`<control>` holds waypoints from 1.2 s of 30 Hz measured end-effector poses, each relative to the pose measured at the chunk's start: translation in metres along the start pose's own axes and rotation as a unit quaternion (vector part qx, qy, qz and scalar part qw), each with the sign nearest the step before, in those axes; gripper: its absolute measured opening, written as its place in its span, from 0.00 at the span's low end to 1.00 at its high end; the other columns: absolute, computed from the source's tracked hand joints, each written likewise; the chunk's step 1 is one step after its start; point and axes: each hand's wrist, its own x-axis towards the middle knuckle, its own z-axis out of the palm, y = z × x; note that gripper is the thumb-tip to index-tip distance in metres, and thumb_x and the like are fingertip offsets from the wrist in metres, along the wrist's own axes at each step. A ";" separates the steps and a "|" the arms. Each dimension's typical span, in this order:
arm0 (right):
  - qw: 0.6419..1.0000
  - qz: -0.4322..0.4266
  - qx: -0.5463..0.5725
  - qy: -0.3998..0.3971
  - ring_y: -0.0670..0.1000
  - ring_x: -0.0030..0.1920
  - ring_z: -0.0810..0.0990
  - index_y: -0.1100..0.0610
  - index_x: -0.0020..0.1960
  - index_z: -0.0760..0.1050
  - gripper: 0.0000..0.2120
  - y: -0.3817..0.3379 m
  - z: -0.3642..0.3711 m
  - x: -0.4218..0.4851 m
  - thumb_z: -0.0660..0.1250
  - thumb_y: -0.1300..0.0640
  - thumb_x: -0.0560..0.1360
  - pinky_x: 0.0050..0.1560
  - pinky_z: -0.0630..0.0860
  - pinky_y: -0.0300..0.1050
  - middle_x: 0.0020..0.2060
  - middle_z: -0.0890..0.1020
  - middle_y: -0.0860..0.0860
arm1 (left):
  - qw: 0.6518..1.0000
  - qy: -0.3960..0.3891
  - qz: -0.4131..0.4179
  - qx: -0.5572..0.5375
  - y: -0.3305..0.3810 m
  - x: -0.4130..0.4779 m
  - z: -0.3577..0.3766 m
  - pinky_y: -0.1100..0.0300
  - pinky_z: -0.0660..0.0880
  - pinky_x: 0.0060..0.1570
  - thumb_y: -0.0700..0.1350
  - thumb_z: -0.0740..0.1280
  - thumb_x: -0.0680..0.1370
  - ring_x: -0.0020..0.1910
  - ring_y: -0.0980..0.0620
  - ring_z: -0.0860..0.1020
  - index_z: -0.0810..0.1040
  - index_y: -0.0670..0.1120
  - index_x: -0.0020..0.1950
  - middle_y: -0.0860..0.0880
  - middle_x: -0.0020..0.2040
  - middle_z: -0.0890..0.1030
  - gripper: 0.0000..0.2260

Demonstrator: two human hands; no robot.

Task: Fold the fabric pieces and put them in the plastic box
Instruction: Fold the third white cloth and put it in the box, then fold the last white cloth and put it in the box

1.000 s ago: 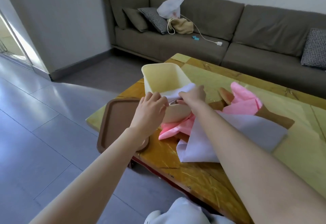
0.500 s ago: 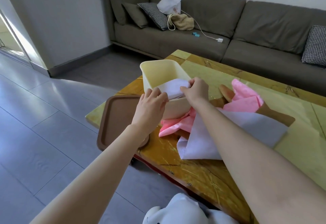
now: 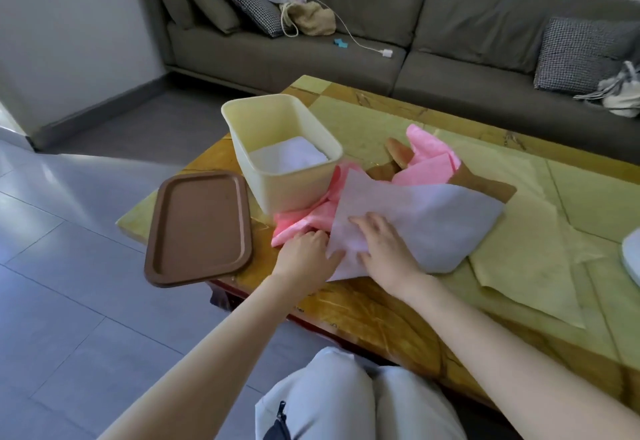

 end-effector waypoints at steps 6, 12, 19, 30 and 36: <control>0.987 -0.114 -0.107 0.021 0.56 0.75 0.54 0.51 0.68 0.69 0.21 0.002 -0.006 -0.013 0.63 0.64 0.76 0.73 0.55 0.47 0.75 0.56 0.55 | 0.995 0.023 0.097 -0.013 0.035 -0.013 0.022 0.54 0.68 0.54 0.43 0.59 0.78 0.54 0.47 0.75 0.76 0.45 0.55 0.48 0.54 0.79 0.09; 0.971 -0.097 -0.206 0.079 0.54 0.66 0.65 0.57 0.53 0.76 0.10 0.031 -0.043 -0.034 0.59 0.55 0.78 0.63 0.61 0.44 0.62 0.71 0.54 | 0.985 0.063 0.156 -0.037 0.065 -0.030 0.030 0.55 0.66 0.45 0.42 0.59 0.79 0.46 0.44 0.76 0.72 0.42 0.54 0.46 0.46 0.78 0.06; 0.954 0.133 -0.239 0.124 0.52 0.53 0.74 0.52 0.52 0.75 0.12 0.087 -0.064 -0.127 0.56 0.47 0.79 0.47 0.68 0.44 0.50 0.77 0.50 | 0.984 0.019 0.171 0.040 0.094 -0.039 0.047 0.56 0.64 0.54 0.42 0.58 0.78 0.58 0.48 0.74 0.73 0.49 0.61 0.52 0.57 0.78 0.12; 0.938 0.332 -0.104 0.000 0.53 0.47 0.80 0.50 0.56 0.76 0.14 0.136 -0.031 -0.250 0.52 0.51 0.81 0.41 0.72 0.43 0.48 0.82 0.49 | 0.969 -0.083 0.214 0.092 0.166 -0.097 0.085 0.55 0.71 0.46 0.43 0.61 0.79 0.54 0.46 0.75 0.74 0.44 0.54 0.47 0.53 0.77 0.06; 0.970 0.216 -0.025 0.107 0.51 0.54 0.78 0.55 0.56 0.75 0.10 0.129 -0.036 -0.247 0.57 0.59 0.79 0.46 0.75 0.45 0.53 0.79 0.48 | 0.971 -0.088 0.213 0.071 0.170 -0.092 0.085 0.56 0.69 0.50 0.39 0.59 0.78 0.60 0.47 0.70 0.68 0.46 0.65 0.47 0.60 0.69 0.15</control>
